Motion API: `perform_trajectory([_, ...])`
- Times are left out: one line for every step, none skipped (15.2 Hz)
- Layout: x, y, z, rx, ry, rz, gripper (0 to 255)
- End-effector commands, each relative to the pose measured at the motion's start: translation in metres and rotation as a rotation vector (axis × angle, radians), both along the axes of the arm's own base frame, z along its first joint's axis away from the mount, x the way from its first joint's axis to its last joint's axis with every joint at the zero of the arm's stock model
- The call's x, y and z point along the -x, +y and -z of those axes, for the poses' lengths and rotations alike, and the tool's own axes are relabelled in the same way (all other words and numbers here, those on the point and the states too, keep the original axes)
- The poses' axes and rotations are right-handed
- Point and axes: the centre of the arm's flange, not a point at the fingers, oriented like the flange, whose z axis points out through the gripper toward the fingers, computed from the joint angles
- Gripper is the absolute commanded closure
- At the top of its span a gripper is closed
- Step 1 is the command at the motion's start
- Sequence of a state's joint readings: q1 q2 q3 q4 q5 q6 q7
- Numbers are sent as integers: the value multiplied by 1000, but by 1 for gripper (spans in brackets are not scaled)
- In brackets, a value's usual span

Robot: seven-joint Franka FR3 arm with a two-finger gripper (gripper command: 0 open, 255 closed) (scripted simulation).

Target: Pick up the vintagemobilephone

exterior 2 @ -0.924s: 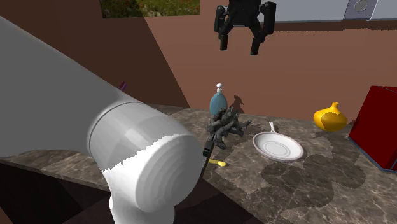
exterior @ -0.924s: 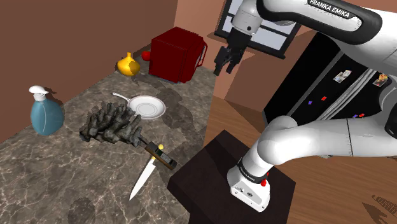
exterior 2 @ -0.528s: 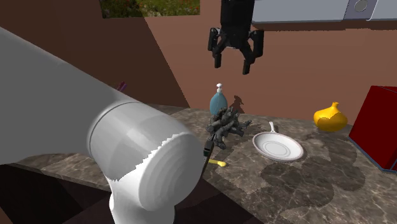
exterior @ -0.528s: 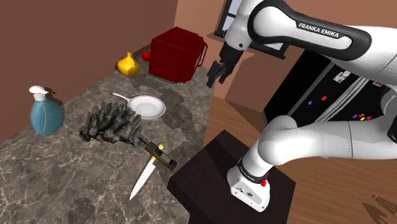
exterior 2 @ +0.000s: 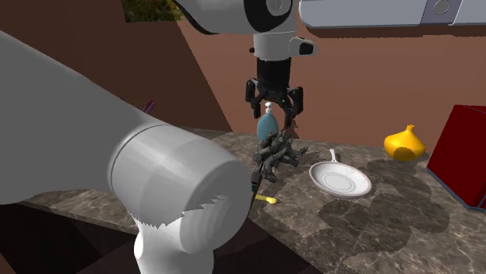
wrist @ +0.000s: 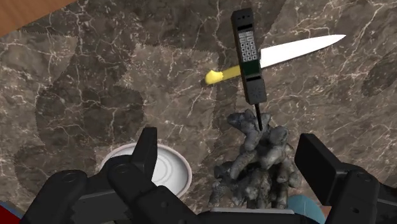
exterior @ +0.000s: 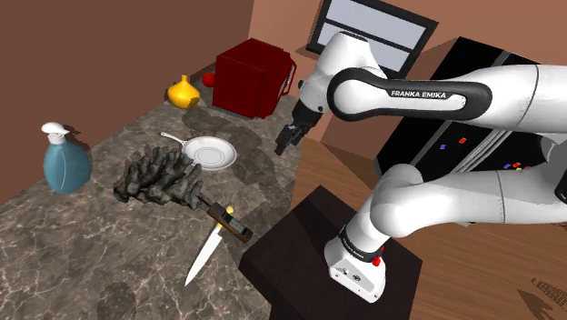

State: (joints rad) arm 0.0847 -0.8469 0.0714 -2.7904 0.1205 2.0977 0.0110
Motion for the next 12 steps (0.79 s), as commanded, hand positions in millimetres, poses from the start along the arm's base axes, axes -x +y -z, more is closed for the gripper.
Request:
perform_trajectory([0, 10, 24, 1, -25, -22, 0])
perform_trajectory([-1, 14, 36, 2, -36, -33, 0])
perform_trajectory([-2, 19, 49, 2, -47, -44, 0])
perform_trajectory([-3, 23, 61, 3, -57, -55, 0])
perform_trajectory([-4, 28, 73, 4, -68, -66, 0])
perform_trajectory([-5, 32, 86, 4, -78, -77, 0])
perform_trajectory([-6, 37, 98, 5, -89, -89, 0])
perform_trajectory([-7, 41, 111, 6, -100, -100, 0])
perform_trajectory([-9, 46, 123, 6, -110, -111, 0])
perform_trajectory([-10, 50, 135, 7, -121, -122, 0])
perform_trajectory([-12, 54, 148, 8, -131, -133, 0])
perform_trajectory([-13, 59, 160, 8, -142, -144, 0])
